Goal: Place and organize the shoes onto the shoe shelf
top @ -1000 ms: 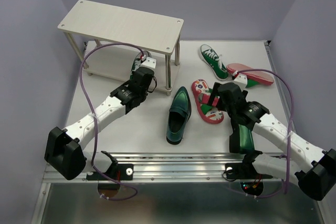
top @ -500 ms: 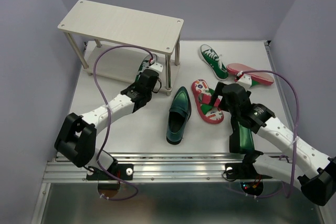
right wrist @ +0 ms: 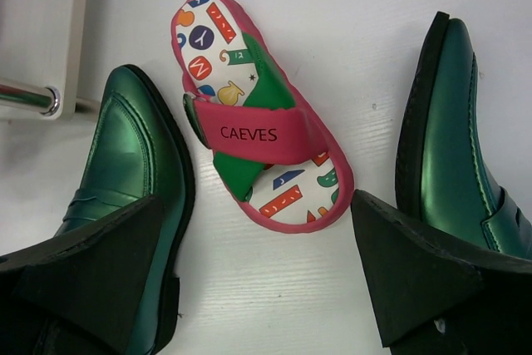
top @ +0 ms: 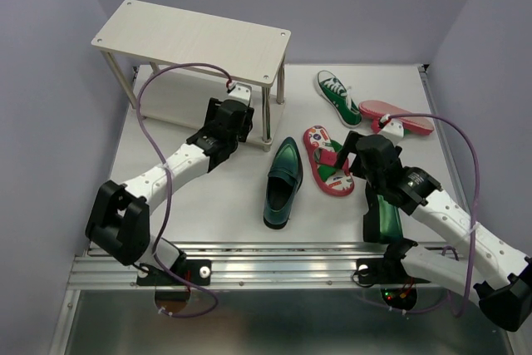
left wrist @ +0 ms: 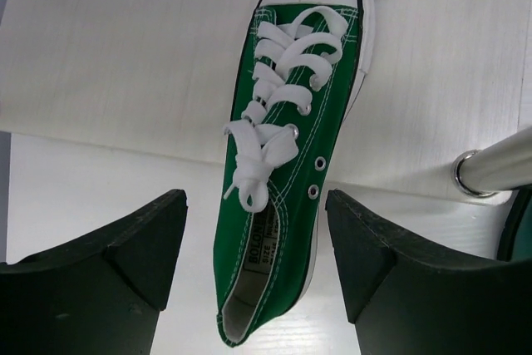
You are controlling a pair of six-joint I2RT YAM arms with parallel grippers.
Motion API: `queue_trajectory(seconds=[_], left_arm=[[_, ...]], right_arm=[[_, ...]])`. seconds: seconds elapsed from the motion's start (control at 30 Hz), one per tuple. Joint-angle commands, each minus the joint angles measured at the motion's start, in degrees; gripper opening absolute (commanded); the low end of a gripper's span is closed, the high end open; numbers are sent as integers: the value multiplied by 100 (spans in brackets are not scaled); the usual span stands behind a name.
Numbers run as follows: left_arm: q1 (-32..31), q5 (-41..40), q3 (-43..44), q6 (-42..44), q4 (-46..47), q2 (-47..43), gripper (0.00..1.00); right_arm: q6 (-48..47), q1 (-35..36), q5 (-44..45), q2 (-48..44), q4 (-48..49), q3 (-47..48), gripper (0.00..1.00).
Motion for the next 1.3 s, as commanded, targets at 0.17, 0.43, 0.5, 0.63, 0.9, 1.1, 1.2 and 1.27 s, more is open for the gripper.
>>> queue_trajectory(seconds=[0.17, 0.43, 0.5, 0.63, 0.9, 1.1, 1.2, 1.27], left_arm=[[1, 172, -297, -1217, -899, -1180, 78], [79, 418, -447, -2272, -1637, -1208, 82], [115, 575, -508, -2387, -1673, -1137, 85], [106, 814, -946, -2255, -1061, -1381, 86], [115, 120, -2011, -1896, 471, -2631, 86], [106, 32, -1757, -1562, 173, -2017, 86], [115, 6, -1712, -1518, 225, -1911, 86], [115, -47, -1712, -1465, 304, -1840, 86]], right_arm=[[58, -17, 106, 75, 86, 100, 100], [-4, -17, -9, 277, 218, 143, 100], [-13, -17, 9, 286, 226, 152, 100], [-21, -17, 9, 225, 226, 135, 100], [-30, -17, -8, 295, 235, 108, 100], [-48, -17, -96, 409, 314, 152, 100], [-56, -17, -105, 383, 305, 161, 100], [-65, -17, -97, 357, 306, 144, 100]])
